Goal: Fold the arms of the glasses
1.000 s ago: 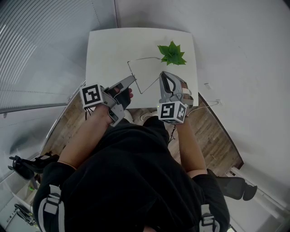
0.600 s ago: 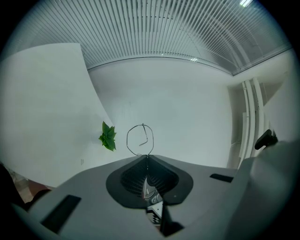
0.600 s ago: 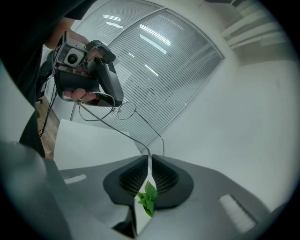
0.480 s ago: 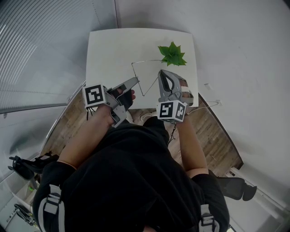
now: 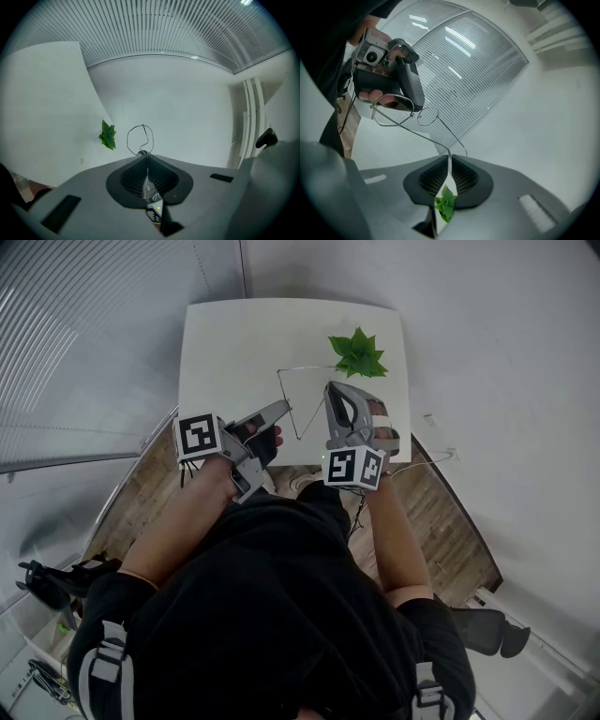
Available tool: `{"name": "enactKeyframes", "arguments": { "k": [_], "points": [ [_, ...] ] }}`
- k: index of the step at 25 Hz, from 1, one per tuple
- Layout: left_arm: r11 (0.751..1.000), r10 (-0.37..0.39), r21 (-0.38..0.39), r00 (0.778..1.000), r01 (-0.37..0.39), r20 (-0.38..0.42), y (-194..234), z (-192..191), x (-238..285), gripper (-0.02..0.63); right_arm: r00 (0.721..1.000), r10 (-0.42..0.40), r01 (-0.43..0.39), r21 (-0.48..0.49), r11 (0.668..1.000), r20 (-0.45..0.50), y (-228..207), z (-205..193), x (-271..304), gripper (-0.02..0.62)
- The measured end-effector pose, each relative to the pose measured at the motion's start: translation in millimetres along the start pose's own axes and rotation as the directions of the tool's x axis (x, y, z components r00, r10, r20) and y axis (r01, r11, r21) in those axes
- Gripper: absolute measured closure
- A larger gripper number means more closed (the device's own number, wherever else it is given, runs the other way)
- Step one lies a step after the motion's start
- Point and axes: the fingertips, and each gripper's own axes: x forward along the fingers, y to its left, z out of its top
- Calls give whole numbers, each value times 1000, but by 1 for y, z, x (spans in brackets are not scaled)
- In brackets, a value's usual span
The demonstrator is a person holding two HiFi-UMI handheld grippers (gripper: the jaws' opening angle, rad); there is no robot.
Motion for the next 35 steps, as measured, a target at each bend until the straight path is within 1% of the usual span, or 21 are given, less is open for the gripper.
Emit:
{"name": "enactKeyframes", "arguments": {
  "k": [17,20,25,29,32,35],
  "points": [
    [1000,7,-2,999,-7,-35,0,-7,4,594,998,44,-40,-71,997,45,9,22,10,561],
    [999,27,-19,999,-27,-38,8,-8,3,594,997,51,-46,-85,995,54,11,26,12,563],
    [998,38,-56,999,-40,-38,12,-12,2,594,995,68,-60,-108,992,68,17,32,14,563],
    [999,21,-22,999,-22,-46,7,-11,4,594,994,77,-67,-124,990,80,21,38,14,563],
    [998,31,-48,999,-33,-45,9,-12,3,594,992,87,-74,-136,988,91,23,43,15,566],
    [999,25,-40,999,-27,-46,8,-12,4,593,990,97,-80,-153,985,102,28,47,15,566]
  ]
}}
